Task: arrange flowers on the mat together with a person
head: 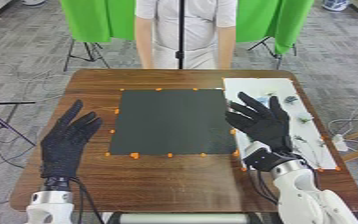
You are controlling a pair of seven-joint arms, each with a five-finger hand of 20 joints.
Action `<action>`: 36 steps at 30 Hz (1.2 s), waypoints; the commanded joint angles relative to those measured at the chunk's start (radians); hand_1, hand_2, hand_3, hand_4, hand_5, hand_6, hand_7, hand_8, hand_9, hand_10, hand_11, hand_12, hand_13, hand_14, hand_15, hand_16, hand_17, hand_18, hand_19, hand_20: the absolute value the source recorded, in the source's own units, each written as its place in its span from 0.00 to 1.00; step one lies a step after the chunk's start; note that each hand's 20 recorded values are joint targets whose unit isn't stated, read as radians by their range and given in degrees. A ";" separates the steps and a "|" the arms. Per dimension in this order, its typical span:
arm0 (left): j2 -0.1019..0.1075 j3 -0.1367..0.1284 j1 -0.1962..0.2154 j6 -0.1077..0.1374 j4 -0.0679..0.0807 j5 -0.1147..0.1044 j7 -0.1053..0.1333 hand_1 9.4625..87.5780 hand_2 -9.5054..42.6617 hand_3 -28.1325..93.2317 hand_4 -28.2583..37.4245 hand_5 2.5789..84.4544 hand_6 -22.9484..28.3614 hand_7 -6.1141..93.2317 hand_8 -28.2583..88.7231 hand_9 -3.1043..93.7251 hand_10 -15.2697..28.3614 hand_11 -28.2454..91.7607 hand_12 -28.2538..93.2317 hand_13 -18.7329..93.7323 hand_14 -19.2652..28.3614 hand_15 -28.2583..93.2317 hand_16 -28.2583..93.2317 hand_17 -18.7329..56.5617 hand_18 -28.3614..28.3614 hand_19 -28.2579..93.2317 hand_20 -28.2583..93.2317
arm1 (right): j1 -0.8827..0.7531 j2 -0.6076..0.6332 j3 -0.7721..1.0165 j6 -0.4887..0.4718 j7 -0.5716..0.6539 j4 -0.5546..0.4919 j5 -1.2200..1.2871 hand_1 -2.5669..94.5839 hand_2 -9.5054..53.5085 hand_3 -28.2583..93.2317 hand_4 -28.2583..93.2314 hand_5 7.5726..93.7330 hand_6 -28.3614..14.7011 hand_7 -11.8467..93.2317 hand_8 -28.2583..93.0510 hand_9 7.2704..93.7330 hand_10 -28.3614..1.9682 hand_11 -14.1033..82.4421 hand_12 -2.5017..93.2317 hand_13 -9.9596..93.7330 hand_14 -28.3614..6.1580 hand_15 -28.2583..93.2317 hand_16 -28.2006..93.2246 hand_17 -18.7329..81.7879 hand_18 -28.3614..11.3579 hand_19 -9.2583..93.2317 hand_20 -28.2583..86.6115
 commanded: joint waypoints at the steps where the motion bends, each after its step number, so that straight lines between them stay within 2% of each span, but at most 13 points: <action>1: -0.004 0.001 0.010 0.007 -0.001 -0.005 -0.003 0.16 0.35 0.85 0.00 0.39 0.60 0.18 0.17 0.41 0.79 0.44 0.32 0.42 0.90 0.57 0.18 0.18 0.95 0.69 0.17 | -0.011 -0.004 0.002 -0.003 -0.003 -0.009 -0.002 0.07 0.45 0.81 0.00 0.44 0.59 0.23 0.13 0.45 0.41 0.25 0.15 0.43 0.25 0.37 0.35 0.22 0.18 0.43 0.32; 4: -0.004 0.001 0.008 0.008 -0.001 -0.006 -0.005 0.16 0.34 0.85 0.00 0.39 0.60 0.18 0.17 0.41 0.79 0.44 0.32 0.42 0.90 0.57 0.18 0.18 0.95 0.69 0.17 | -0.011 -0.005 0.001 0.000 -0.006 -0.009 -0.003 0.07 0.45 0.81 0.00 0.44 0.59 0.23 0.13 0.45 0.40 0.25 0.15 0.43 0.25 0.38 0.35 0.22 0.18 0.43 0.32; 5: 0.000 0.003 0.012 0.013 -0.003 -0.008 0.002 0.16 0.34 0.85 0.00 0.39 0.60 0.18 0.17 0.41 0.79 0.44 0.32 0.42 0.90 0.57 0.18 0.18 0.95 0.69 0.17 | -0.009 -0.007 0.002 -0.004 -0.001 -0.008 -0.006 0.08 0.45 0.81 0.00 0.44 0.59 0.23 0.13 0.45 0.40 0.25 0.15 0.43 0.25 0.38 0.35 0.22 0.18 0.43 0.32; 7: -0.001 0.002 0.011 0.010 -0.002 -0.008 -0.002 0.16 0.34 0.85 0.00 0.39 0.60 0.18 0.17 0.41 0.79 0.44 0.32 0.42 0.90 0.57 0.18 0.18 0.95 0.69 0.17 | -0.009 -0.004 0.000 0.002 -0.001 -0.008 -0.018 0.07 0.45 0.81 0.00 0.44 0.59 0.23 0.13 0.45 0.40 0.25 0.15 0.43 0.25 0.38 0.35 0.22 0.18 0.43 0.32; 24: 0.004 0.006 0.009 0.016 0.000 -0.012 0.007 0.16 0.34 0.85 0.00 0.37 0.59 0.18 0.16 0.41 0.79 0.44 0.32 0.42 0.90 0.57 0.18 0.23 0.98 0.77 0.18 | -0.010 0.003 -0.005 0.023 -0.010 -0.013 -0.046 0.08 0.43 0.82 0.00 0.44 0.60 0.23 0.13 0.44 0.41 0.24 0.15 0.44 0.25 0.38 0.35 0.22 0.18 0.43 0.32; 25: 0.007 0.007 0.012 0.021 -0.002 -0.014 0.011 0.16 0.34 0.85 0.00 0.37 0.58 0.18 0.16 0.41 0.78 0.44 0.32 0.42 0.90 0.57 0.18 0.23 0.99 0.78 0.18 | -0.008 0.002 -0.004 0.020 -0.005 -0.011 -0.050 0.09 0.42 0.83 0.00 0.43 0.60 0.23 0.13 0.44 0.42 0.24 0.15 0.44 0.25 0.39 0.35 0.22 0.18 0.43 0.32; 36: 0.003 0.005 0.010 0.015 -0.001 -0.011 0.003 0.16 0.34 0.85 0.01 0.37 0.57 0.17 0.17 0.40 0.77 0.43 0.32 0.42 0.90 0.57 0.18 0.24 1.00 0.79 0.14 | -0.013 -0.003 0.008 0.009 0.013 -0.015 -0.098 0.16 0.33 0.87 0.02 0.42 0.62 0.24 0.13 0.44 0.44 0.25 0.15 0.44 0.26 0.40 0.35 0.23 0.18 0.46 0.34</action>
